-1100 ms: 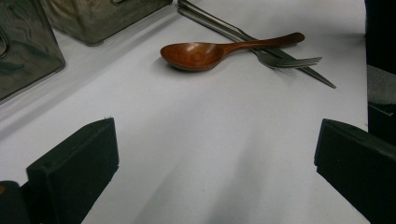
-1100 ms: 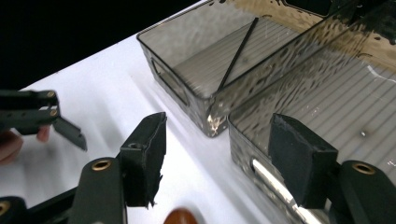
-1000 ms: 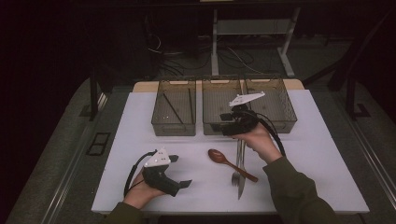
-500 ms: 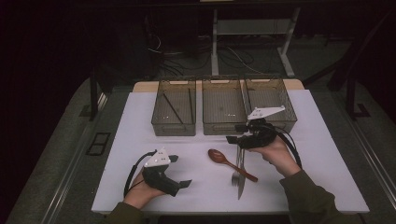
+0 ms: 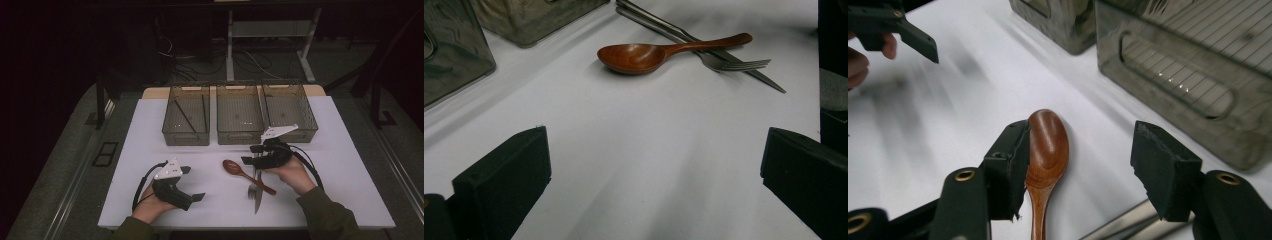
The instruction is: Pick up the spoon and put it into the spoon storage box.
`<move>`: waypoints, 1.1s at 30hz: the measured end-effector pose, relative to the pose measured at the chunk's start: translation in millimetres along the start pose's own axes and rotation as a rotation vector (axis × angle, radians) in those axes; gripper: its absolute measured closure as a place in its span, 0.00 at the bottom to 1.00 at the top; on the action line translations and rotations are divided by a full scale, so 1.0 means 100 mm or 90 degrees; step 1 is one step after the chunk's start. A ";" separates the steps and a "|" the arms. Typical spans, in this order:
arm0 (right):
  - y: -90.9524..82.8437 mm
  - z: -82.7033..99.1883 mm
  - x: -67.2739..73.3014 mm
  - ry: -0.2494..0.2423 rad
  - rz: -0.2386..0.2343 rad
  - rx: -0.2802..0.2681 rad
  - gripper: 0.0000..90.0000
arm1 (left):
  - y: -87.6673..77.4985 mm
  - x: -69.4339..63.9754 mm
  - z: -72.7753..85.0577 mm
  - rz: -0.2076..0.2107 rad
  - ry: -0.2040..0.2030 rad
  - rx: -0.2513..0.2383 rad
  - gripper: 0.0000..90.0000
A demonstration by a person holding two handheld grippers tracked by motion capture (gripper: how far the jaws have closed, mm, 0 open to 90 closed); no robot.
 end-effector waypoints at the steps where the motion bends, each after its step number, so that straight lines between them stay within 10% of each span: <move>1: 0.03 0.01 0.01 0.000 -0.004 0.004 0.47 | 0.00 0.00 0.00 0.000 0.000 -0.001 0.00; 33: 0.53 0.12 0.18 -0.058 -0.008 0.093 0.59 | 0.01 0.00 0.00 0.002 0.003 0.002 0.00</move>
Point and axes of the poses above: each handheld gripper's, and its own axes: y roughly forward along the jaws, z roughly out of its underside, x roughly to its left, the point moved 2 cm from there along y, roughly forward along the jaws, and after that the axes turned 3 degrees about -y, right-handed, at the moved point
